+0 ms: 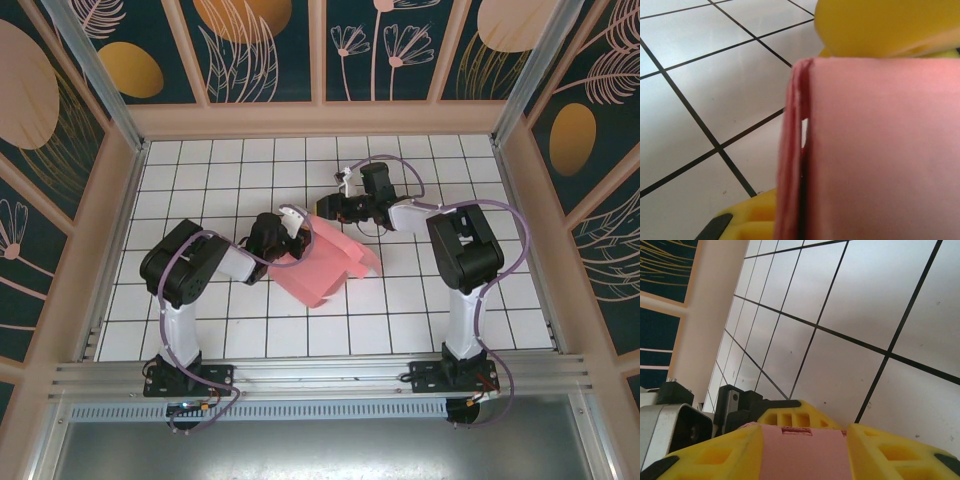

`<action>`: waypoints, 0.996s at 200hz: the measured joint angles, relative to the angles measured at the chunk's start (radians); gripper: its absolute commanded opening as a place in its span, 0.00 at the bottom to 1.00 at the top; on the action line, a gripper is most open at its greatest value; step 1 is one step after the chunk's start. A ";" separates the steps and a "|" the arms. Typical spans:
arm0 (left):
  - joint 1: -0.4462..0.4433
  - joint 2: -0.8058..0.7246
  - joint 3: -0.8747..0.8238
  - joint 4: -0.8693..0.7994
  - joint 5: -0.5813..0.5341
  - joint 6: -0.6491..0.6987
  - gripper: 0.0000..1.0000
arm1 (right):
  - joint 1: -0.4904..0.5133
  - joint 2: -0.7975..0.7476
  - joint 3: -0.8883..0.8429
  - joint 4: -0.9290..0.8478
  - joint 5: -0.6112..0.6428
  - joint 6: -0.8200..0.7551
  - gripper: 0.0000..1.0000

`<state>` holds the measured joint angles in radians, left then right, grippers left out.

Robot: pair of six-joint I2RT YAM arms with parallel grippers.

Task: Fold the paper box

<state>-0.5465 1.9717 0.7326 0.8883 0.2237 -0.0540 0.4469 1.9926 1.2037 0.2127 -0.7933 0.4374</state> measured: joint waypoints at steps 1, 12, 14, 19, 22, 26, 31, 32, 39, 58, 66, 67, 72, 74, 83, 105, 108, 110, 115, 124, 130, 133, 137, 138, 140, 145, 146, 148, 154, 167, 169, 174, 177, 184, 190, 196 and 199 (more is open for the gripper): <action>0.000 0.000 0.000 0.000 0.000 -0.001 0.03 | 0.000 0.000 0.000 0.000 0.000 0.000 0.47; 0.000 0.002 0.002 0.000 0.000 -0.004 0.00 | 0.000 0.000 0.000 0.003 -0.002 0.008 0.47; 0.000 0.002 0.002 0.000 0.000 -0.004 0.00 | -0.001 0.000 0.000 0.003 -0.001 0.011 0.47; 0.000 0.002 0.003 0.000 0.000 -0.003 0.00 | -0.001 0.000 0.000 0.005 -0.002 0.012 0.47; 0.000 0.002 0.003 0.000 0.000 -0.004 0.00 | -0.001 0.000 0.000 0.007 -0.001 0.015 0.47; 0.000 0.002 0.004 0.000 0.000 -0.004 0.00 | -0.001 0.000 0.000 0.008 -0.001 0.016 0.47; 0.000 0.003 0.005 -0.001 0.000 -0.004 0.00 | -0.001 0.000 0.000 0.008 -0.001 0.016 0.47; 0.000 0.003 0.005 -0.001 0.000 -0.004 0.00 | -0.001 0.000 0.000 0.008 -0.001 0.016 0.47; 0.000 0.003 0.005 -0.001 0.000 -0.004 0.00 | -0.001 0.000 0.000 0.009 -0.002 0.017 0.47; 0.000 0.003 0.005 -0.001 -0.001 -0.004 0.00 | -0.001 0.000 0.000 0.009 -0.001 0.018 0.47; 0.000 0.003 0.005 -0.001 -0.001 -0.004 0.11 | -0.001 0.000 0.000 0.009 -0.001 0.018 0.47; 0.000 0.003 0.005 -0.001 -0.001 -0.004 0.12 | -0.001 0.000 0.000 0.009 -0.001 0.018 0.47; 0.000 0.003 0.005 -0.001 -0.001 -0.005 0.15 | -0.001 0.000 0.000 0.009 -0.001 0.018 0.47; 0.000 0.003 0.005 -0.001 -0.001 -0.004 0.15 | -0.001 0.000 0.000 0.009 -0.001 0.018 0.47; 0.000 0.003 0.006 -0.002 -0.001 -0.008 0.15 | -0.001 0.000 0.000 0.009 -0.002 0.018 0.47; 0.000 0.003 0.008 -0.002 -0.005 -0.013 0.10 | 0.000 0.000 0.000 0.009 -0.002 0.018 0.47; 0.000 0.003 0.008 -0.002 -0.005 -0.014 0.10 | 0.000 0.000 0.000 0.009 -0.002 0.018 0.47; 0.000 0.003 0.008 -0.002 -0.005 -0.016 0.09 | 0.000 0.000 0.000 0.009 -0.002 0.018 0.47; 0.000 0.003 0.008 -0.002 -0.004 -0.016 0.08 | 0.000 0.000 0.000 0.010 -0.002 0.018 0.47; 0.000 0.003 0.008 -0.002 -0.004 -0.019 0.07 | 0.000 0.000 0.000 0.011 -0.002 0.018 0.48; 0.000 0.003 0.009 -0.002 -0.005 -0.019 0.06 | 0.000 0.000 0.000 0.012 -0.002 0.018 0.49; 0.000 0.003 0.009 -0.002 -0.003 -0.019 0.06 | 0.000 0.000 0.000 0.013 -0.002 0.017 0.49; 0.000 0.004 0.010 -0.002 -0.005 -0.022 0.05 | 0.000 0.000 0.000 0.013 -0.002 0.016 0.51; 0.000 0.004 0.010 -0.002 -0.004 -0.021 0.05 | 0.000 0.000 0.000 0.013 -0.002 0.015 0.51; 0.000 0.004 0.010 -0.002 -0.003 -0.022 0.05 | 0.000 0.000 0.000 0.013 -0.002 0.014 0.52; 0.000 0.004 0.011 -0.002 -0.003 -0.022 0.04 | -0.001 0.000 0.000 0.013 -0.002 0.012 0.53; 0.000 0.004 0.011 -0.002 -0.003 -0.022 0.03 | -0.001 0.000 0.000 0.013 -0.002 0.012 0.53; 0.000 0.004 0.011 -0.002 -0.004 -0.023 0.02 | -0.001 0.000 0.000 0.013 -0.001 0.010 0.54; 0.000 0.004 0.011 -0.002 -0.003 -0.022 0.00 | -0.001 0.000 0.000 0.013 -0.001 0.006 0.55; 0.000 0.004 0.011 -0.002 -0.003 -0.022 0.00 | -0.002 0.000 -0.002 0.016 -0.002 0.000 0.58; 0.000 0.004 0.011 -0.002 -0.003 -0.022 0.00 | -0.002 0.000 -0.003 0.016 -0.002 -0.001 0.58; 0.000 0.004 0.011 -0.002 -0.002 -0.022 0.00 | -0.003 0.000 -0.006 0.021 -0.002 -0.005 0.59; 0.000 0.004 0.011 -0.003 0.000 -0.022 0.00 | -0.003 0.000 -0.010 0.025 -0.002 -0.003 0.59; 0.000 0.004 0.011 -0.003 0.002 -0.022 0.00 | -0.006 0.000 -0.019 0.038 -0.003 -0.005 0.60; 0.000 0.004 0.011 -0.004 0.004 -0.022 0.00 | -0.008 0.000 -0.029 0.052 -0.006 -0.004 0.60; 0.000 0.004 0.011 -0.005 0.005 -0.022 0.00 | -0.014 -0.001 -0.041 0.068 -0.013 -0.003 0.61; 0.000 0.004 0.011 -0.005 0.008 -0.022 0.00 | -0.016 -0.002 -0.047 0.076 -0.014 -0.001 0.61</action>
<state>-0.5465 1.9759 0.7437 0.8829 0.2314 -0.0757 0.4313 1.9907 1.1568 0.2886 -0.8070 0.4362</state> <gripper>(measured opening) 0.082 0.605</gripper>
